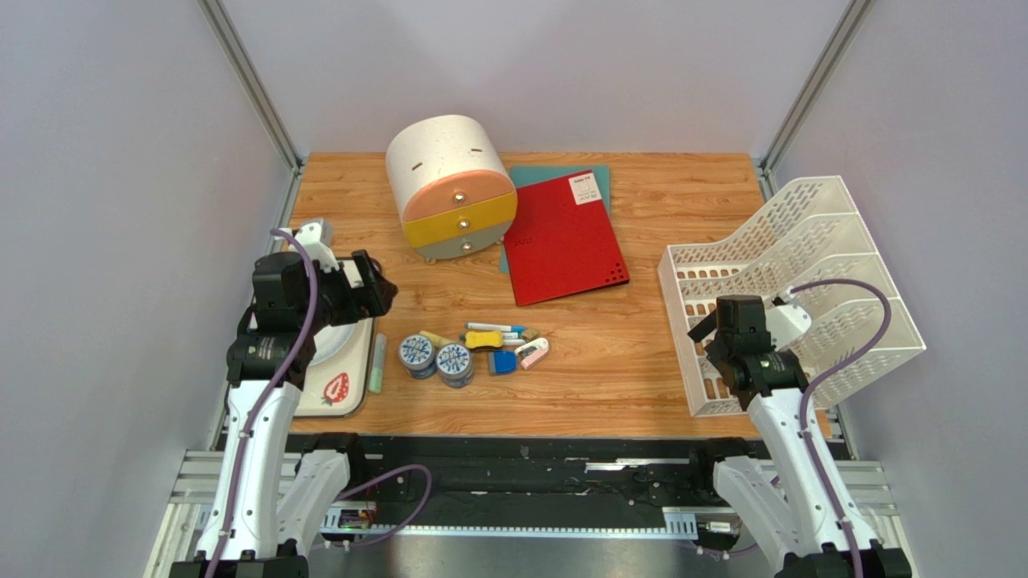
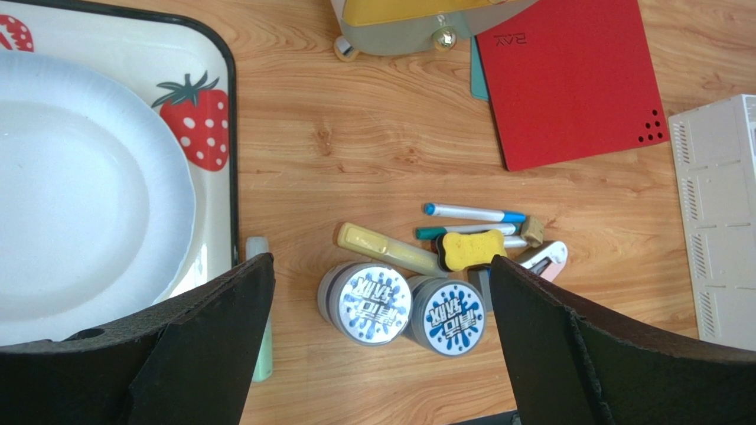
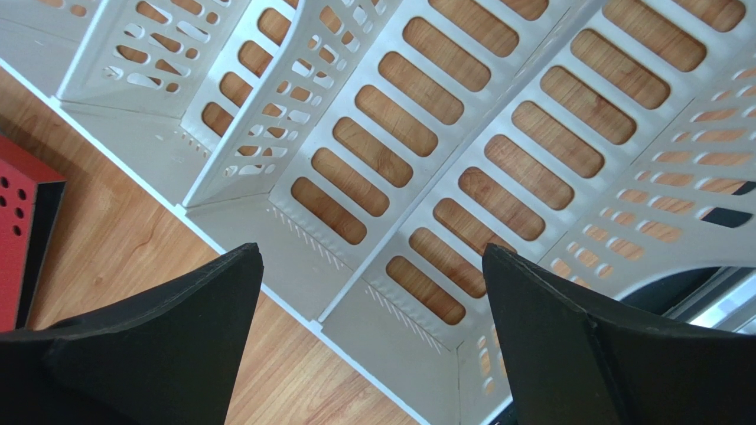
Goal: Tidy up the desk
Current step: Move the storage box to the corner of the board.
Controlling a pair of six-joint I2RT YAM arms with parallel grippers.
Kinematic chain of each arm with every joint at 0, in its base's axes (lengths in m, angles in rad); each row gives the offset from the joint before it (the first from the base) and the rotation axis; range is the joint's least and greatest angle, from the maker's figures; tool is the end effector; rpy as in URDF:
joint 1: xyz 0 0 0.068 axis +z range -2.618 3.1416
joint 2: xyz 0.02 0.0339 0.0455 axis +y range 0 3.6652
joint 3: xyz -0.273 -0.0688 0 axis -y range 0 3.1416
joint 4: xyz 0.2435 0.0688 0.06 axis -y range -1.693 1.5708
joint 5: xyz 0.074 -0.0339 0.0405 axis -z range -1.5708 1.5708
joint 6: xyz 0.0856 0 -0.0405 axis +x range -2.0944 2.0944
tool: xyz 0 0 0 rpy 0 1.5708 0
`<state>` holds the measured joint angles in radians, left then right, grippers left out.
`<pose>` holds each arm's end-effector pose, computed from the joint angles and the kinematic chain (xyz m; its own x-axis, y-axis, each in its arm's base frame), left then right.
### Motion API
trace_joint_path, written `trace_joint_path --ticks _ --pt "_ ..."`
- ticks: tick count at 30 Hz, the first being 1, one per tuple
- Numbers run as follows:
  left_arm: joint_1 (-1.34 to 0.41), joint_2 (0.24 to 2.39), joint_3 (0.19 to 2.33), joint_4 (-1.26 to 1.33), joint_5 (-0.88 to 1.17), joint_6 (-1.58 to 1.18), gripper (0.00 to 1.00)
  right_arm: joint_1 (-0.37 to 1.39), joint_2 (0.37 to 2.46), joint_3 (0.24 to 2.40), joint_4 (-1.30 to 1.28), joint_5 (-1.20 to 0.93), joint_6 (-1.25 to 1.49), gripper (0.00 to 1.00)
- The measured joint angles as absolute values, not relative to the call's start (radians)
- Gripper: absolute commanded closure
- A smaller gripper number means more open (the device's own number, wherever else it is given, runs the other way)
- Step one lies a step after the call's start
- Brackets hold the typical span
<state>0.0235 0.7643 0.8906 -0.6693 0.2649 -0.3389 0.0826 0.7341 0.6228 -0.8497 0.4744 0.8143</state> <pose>0.1915 -0.0179 0.3117 -0.5541 -0.3340 -0.7625 0.0182 0.9109 -0.4122 0.1547 -0.0264 0.2059 -0.4245 0.6140 -0.6654 0.7227 0.6725 0.1595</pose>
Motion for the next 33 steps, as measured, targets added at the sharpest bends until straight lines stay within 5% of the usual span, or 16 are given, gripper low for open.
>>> trace_joint_path --ticks 15,33 --pt "0.023 0.758 0.891 -0.669 0.266 -0.339 0.01 0.08 0.937 0.572 -0.623 0.469 0.673 0.0" --pt "0.028 0.774 0.891 -0.668 0.295 -0.339 0.01 0.075 1.406 0.808 -0.451 0.43 0.46 0.0"
